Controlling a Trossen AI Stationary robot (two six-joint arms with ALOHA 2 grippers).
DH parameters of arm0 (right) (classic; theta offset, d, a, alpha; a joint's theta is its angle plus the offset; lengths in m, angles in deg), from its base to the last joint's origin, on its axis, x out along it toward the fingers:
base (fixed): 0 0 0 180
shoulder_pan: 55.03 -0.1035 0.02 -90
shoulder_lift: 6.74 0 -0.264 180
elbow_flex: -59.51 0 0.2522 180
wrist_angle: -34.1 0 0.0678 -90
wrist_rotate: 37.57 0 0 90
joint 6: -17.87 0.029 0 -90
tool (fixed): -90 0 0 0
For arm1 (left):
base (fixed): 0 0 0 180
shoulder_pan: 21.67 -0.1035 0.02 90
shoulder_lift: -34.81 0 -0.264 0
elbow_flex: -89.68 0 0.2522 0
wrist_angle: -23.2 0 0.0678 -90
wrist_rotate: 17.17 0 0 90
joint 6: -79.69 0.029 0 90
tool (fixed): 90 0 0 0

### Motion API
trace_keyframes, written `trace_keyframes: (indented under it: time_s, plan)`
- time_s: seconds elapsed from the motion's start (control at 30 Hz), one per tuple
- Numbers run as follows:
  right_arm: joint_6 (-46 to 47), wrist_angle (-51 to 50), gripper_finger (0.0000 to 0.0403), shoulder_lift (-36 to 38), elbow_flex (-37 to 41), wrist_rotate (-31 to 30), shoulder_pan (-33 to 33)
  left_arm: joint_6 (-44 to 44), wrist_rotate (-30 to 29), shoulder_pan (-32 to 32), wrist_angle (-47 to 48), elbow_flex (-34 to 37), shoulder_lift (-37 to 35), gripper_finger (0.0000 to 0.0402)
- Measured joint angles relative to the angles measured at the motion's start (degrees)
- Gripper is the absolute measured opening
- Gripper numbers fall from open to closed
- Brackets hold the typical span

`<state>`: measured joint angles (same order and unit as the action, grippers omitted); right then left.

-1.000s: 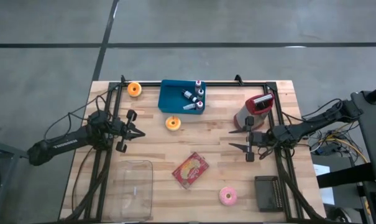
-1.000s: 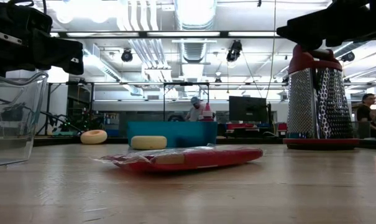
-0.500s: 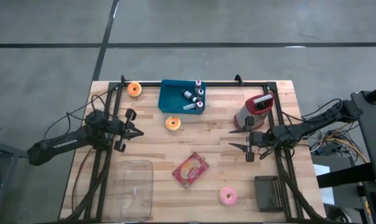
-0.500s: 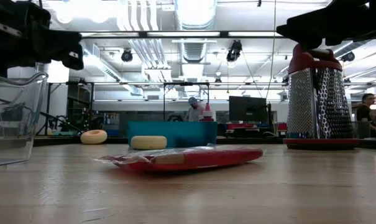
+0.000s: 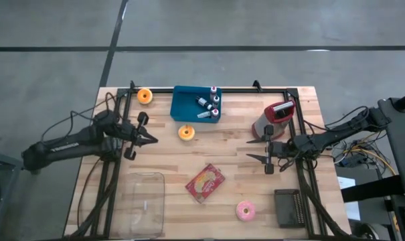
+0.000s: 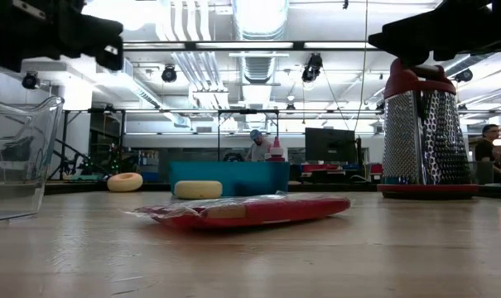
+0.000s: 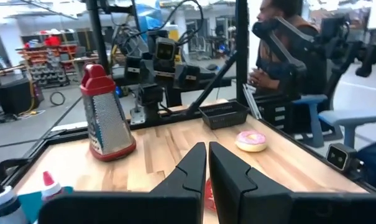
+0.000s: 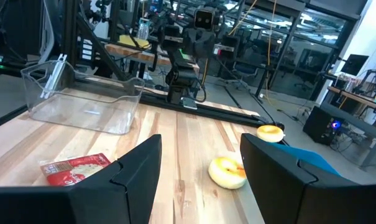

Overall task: Pick & Place Food Item
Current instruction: Put the red popcorn bag into the transparent bin

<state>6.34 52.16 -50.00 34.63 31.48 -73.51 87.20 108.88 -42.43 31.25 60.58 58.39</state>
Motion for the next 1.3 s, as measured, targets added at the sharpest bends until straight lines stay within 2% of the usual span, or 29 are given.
trace_keyframes:
  time_s: [0.23, 0.37, 0.47, 0.63, 0.83, 1.1, 1.3]
  plan:
    - [0.00, -0.03, 0.0217, 0.00, 0.00, 0.00, 0.00, 3.19, -0.15, 3.22, -3.90, -3.57, 12.83, 0.0026]
    - [0.00, -0.01, 0.0217, -0.02, 0.00, 0.00, 0.00, 4.13, -3.60, 4.75, -3.75, -5.87, 20.29, 0.0026]
    - [0.00, -0.01, 0.0217, 0.00, 0.00, 0.00, 0.00, 2.44, -3.94, 5.45, -5.35, -8.49, 25.86, 0.0026]
    - [0.00, -0.03, 0.0217, -0.02, 0.00, 0.00, 0.00, -13.37, -5.90, 5.67, -6.27, -14.26, 35.84, 0.0026]
    - [0.00, -0.03, 0.0217, -0.02, 0.00, -0.02, 0.02, -21.16, -11.69, 8.26, -4.53, -19.70, 46.19, 0.0026]
    - [-0.02, -0.03, 0.0217, -0.02, 0.00, 0.00, 0.00, -49.83, -17.42, 9.87, -4.69, -24.85, 53.33, 0.0026]
    - [0.00, -0.03, 0.0217, -0.02, 0.00, 0.00, 0.00, -63.83, -15.77, 17.27, -4.12, -24.77, 60.60, 0.0015]
